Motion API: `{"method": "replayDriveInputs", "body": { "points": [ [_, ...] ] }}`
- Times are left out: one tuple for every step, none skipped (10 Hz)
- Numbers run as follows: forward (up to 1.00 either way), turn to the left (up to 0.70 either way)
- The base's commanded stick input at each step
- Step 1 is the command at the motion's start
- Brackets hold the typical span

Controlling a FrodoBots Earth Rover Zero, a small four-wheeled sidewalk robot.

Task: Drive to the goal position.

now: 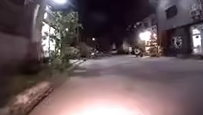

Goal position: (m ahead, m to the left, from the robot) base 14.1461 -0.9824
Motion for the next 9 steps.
{"method": "replayDriveInputs", "body": {
  "points": [
    [0.85, -0.01],
    [0.85, -0.26],
    [0.85, -0.22],
    [0.85, -0.08],
    [0.85, -0.03],
    [0.85, 0.00],
    [0.85, 0.00],
    [0.85, 0.00],
    [0.85, 0.00]
  ]
}}
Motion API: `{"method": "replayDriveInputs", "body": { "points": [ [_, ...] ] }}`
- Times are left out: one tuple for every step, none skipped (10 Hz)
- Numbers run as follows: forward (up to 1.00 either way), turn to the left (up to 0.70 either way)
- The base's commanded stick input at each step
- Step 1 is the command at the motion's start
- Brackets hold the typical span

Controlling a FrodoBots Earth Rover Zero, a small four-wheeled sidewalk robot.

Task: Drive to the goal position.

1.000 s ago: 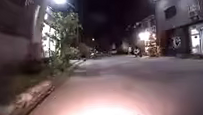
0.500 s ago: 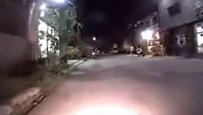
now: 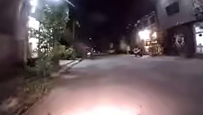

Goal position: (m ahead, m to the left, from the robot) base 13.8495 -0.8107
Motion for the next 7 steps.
{"method": "replayDriveInputs", "body": {
  "points": [
    [0.85, 0.00],
    [0.85, 0.00],
    [0.85, 0.00],
    [0.85, 0.00],
    [0.85, 0.00],
    [0.85, 0.00],
    [0.85, 0.00]
  ]
}}
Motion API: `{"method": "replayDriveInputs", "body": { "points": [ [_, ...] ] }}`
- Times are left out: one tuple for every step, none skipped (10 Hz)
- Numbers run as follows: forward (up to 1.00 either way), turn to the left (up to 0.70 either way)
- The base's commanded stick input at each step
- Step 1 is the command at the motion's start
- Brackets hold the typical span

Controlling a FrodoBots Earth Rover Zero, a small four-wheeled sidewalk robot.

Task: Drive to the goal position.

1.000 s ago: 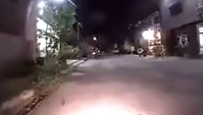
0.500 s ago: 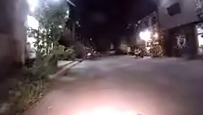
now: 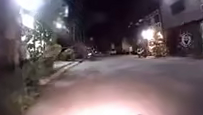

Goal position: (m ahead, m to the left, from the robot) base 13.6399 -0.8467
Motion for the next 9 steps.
{"method": "replayDriveInputs", "body": {
  "points": [
    [0.85, 0.00],
    [0.85, 0.00],
    [0.85, 0.00],
    [0.85, -0.22],
    [0.85, -0.20],
    [0.85, 0.00],
    [0.85, 0.00],
    [0.85, 0.00],
    [0.85, 0.00]
  ]
}}
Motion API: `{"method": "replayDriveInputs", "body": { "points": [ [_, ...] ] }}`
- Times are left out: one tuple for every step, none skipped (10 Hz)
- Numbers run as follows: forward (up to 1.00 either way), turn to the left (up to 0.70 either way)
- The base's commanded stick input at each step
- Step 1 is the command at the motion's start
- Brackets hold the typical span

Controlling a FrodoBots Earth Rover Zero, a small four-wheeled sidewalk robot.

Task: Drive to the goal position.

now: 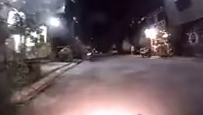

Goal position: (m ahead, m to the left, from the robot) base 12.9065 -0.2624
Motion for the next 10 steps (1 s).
{"method": "replayDriveInputs", "body": {
  "points": [
    [0.85, 0.00],
    [0.85, 0.00],
    [0.85, 0.00],
    [0.85, 0.00],
    [0.85, 0.00],
    [0.85, 0.00],
    [0.85, 0.00],
    [0.85, 0.00],
    [0.85, 0.00],
    [0.85, 0.00]
  ]
}}
